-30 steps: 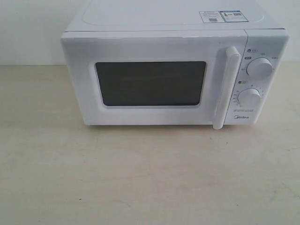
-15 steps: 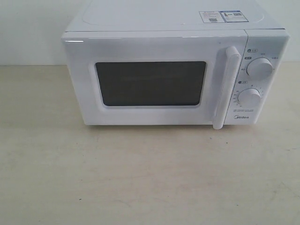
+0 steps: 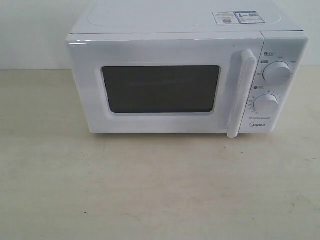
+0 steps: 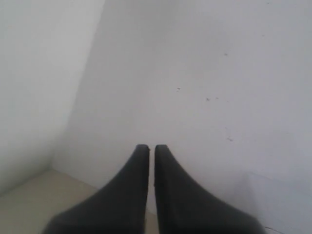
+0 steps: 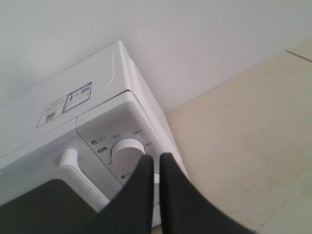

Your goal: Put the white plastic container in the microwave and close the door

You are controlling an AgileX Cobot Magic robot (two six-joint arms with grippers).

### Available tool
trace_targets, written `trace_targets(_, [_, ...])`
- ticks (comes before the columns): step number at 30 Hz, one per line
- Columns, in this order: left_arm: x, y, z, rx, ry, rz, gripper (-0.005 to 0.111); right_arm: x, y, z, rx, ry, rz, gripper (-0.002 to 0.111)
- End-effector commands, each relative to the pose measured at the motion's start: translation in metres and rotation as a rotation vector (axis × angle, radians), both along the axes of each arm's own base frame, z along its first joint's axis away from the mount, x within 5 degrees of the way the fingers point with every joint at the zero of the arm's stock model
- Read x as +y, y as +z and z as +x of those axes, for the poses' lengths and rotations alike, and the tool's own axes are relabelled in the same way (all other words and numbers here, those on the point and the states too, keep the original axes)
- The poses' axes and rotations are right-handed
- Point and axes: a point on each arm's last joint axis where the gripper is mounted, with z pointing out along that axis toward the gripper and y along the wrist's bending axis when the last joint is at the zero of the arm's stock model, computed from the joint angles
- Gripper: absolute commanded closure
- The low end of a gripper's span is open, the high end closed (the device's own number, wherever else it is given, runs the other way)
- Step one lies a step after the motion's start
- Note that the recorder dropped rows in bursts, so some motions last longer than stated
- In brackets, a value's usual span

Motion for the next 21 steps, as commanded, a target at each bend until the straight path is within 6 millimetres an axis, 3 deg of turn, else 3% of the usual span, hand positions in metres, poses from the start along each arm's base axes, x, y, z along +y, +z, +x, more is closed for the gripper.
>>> trace_targets(1, [-0.008,-0.035,0.031,-0.114,-0.144,-0.074,0.102,-0.001,-0.001,0.000,-0.004,0.002,-0.010,0.108])
trace_targets(7, [-0.009,-0.094,0.049,-0.075,-0.198,-0.216,0.102,-0.001,-0.001,0.000,-0.004,0.002,-0.010,0.108])
trace_targets(13, [-0.008,-0.143,0.061,0.008,-0.193,-0.232,0.102,-0.001,-0.001,0.000,-0.004,0.002,-0.010,0.108])
trace_targets(21, [-0.009,-0.145,0.062,-0.006,-0.198,-0.115,0.102,-0.001,-0.001,0.000,-0.004,0.002,-0.010,0.108])
